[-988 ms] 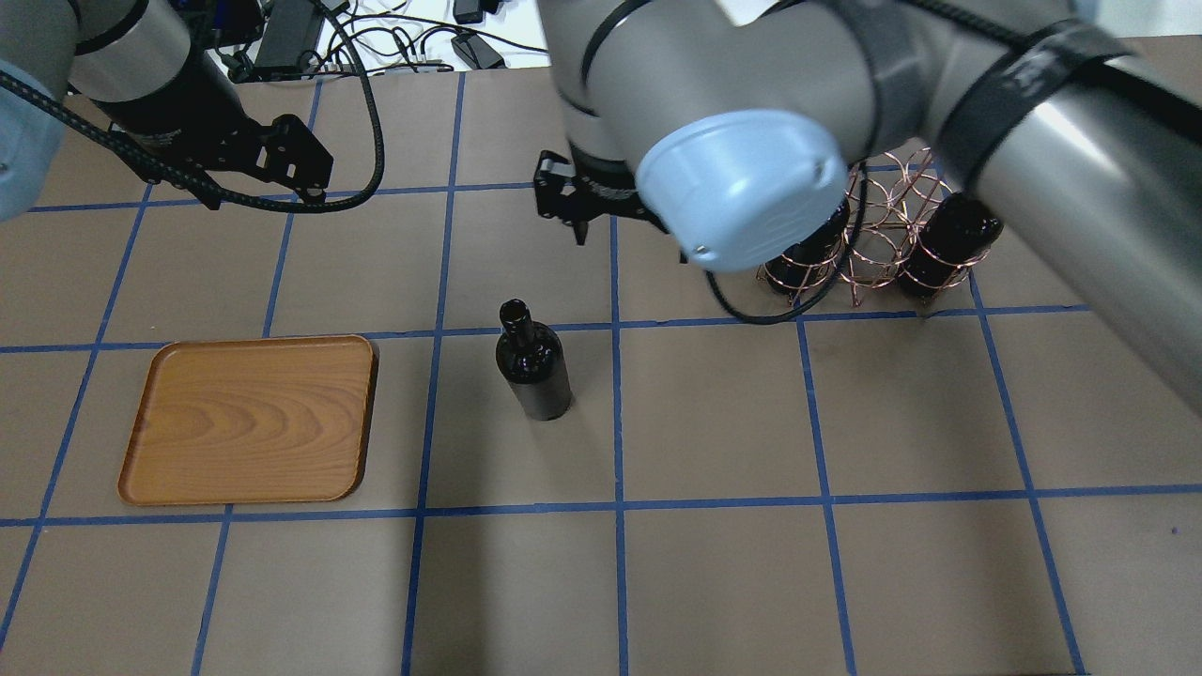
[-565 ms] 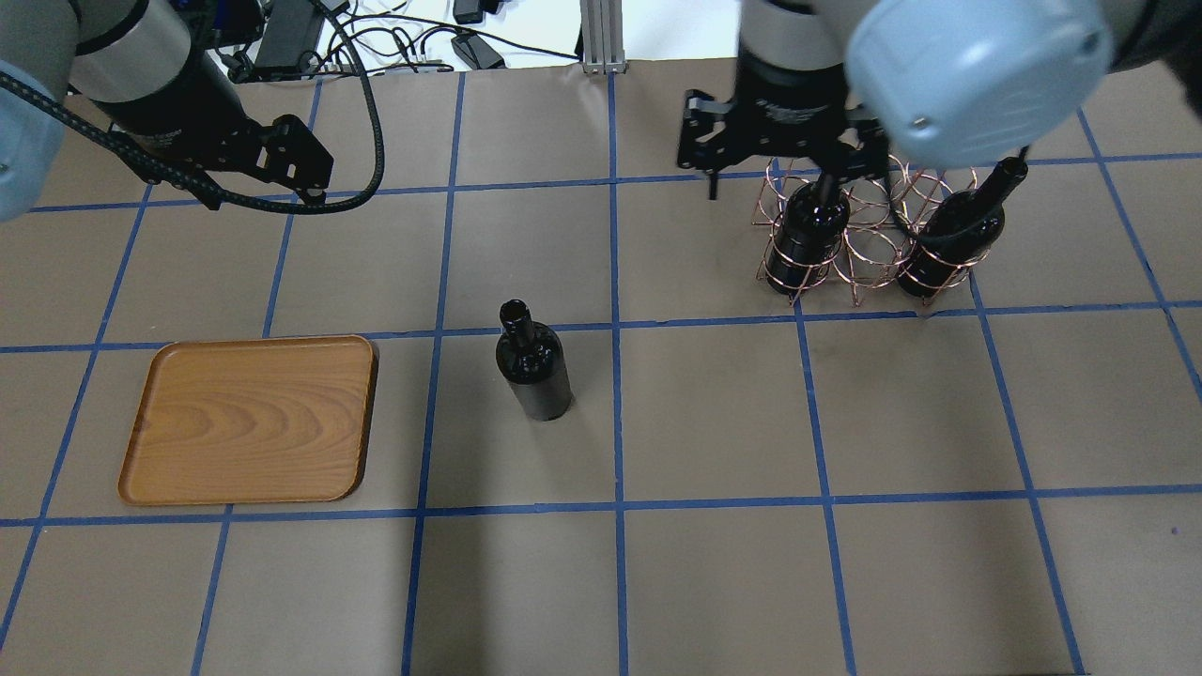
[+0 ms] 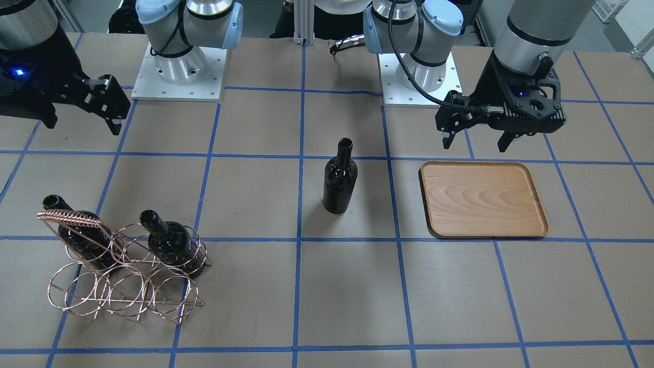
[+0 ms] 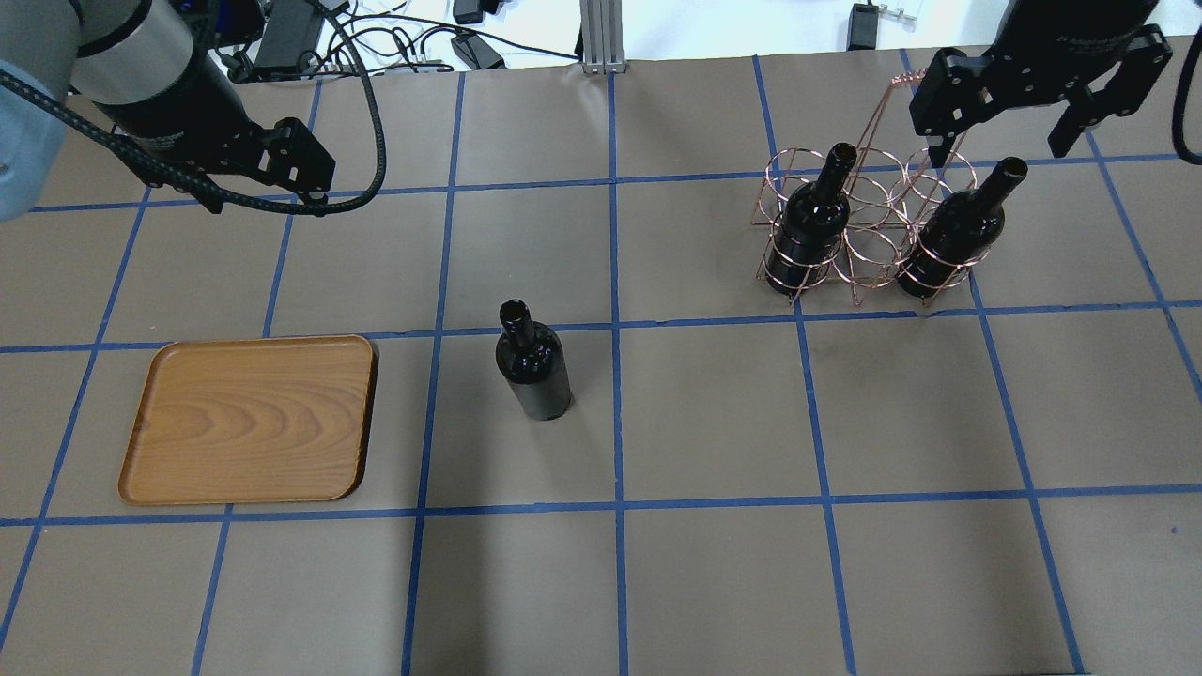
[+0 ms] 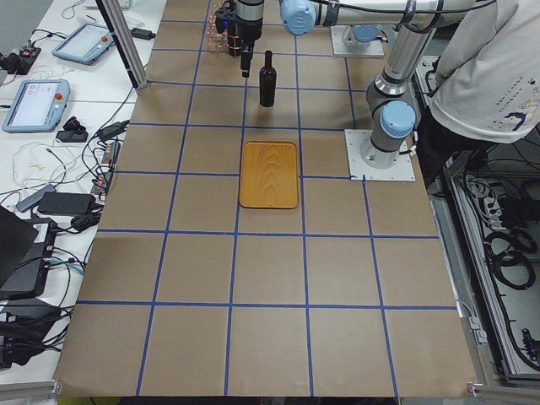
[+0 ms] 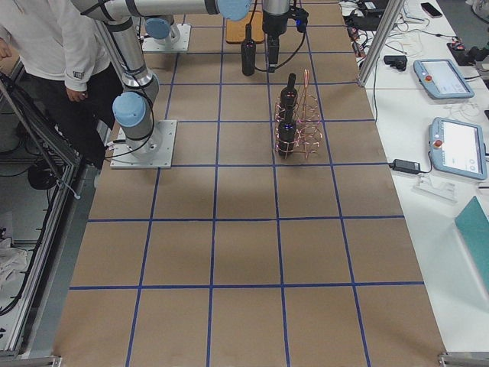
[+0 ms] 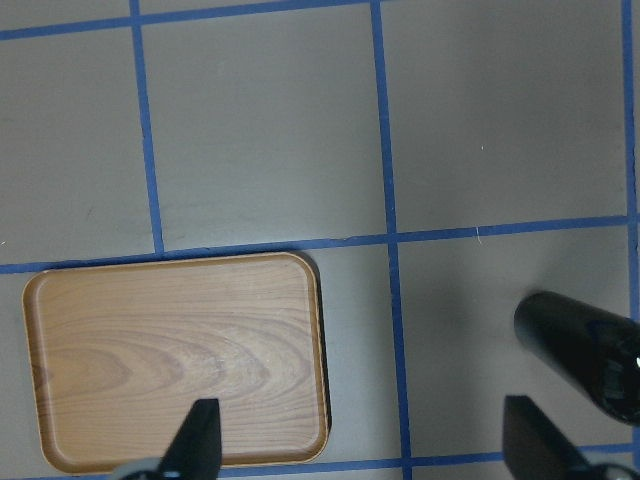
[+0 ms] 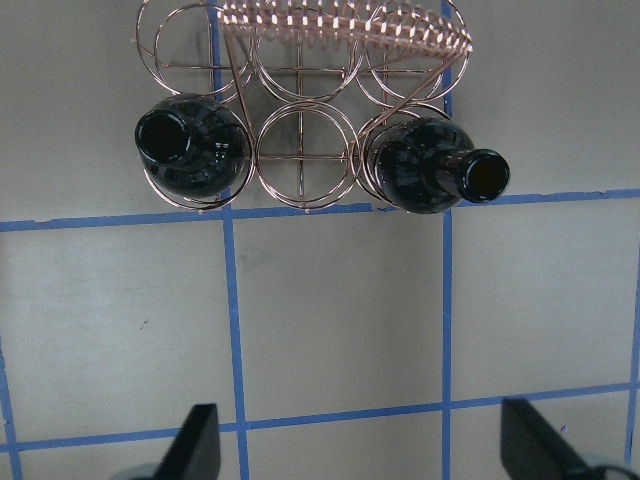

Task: Take wine from basket and place on tray
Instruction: 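Raise the right gripper and return it above the rack, then move the left gripper over the standing bottle and grasp its neck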

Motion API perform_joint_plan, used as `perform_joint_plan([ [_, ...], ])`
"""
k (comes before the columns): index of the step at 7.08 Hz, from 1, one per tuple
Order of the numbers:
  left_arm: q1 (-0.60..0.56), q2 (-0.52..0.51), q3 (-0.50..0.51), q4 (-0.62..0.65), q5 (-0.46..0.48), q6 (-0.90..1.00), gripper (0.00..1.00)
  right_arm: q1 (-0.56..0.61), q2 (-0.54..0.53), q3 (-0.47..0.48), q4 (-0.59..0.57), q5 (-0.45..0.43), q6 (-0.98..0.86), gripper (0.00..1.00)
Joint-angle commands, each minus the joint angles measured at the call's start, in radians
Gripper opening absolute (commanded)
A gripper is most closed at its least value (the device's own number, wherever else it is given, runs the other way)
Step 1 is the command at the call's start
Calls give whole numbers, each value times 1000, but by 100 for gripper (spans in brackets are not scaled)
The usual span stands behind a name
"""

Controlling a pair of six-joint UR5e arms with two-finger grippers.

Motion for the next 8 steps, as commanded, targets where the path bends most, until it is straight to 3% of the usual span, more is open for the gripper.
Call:
perform_joint_plan([
  [1,-2,0,0,-3,0,-3,100,0,-16,1,28,29,110,100],
  [4,-28,1,-2,-26,-15,-41,100,0,-16,0,26,64,114,100],
  [8,-340,-15,-64,-32,-25,-444,100,0,-16,0,29,61,114,100],
])
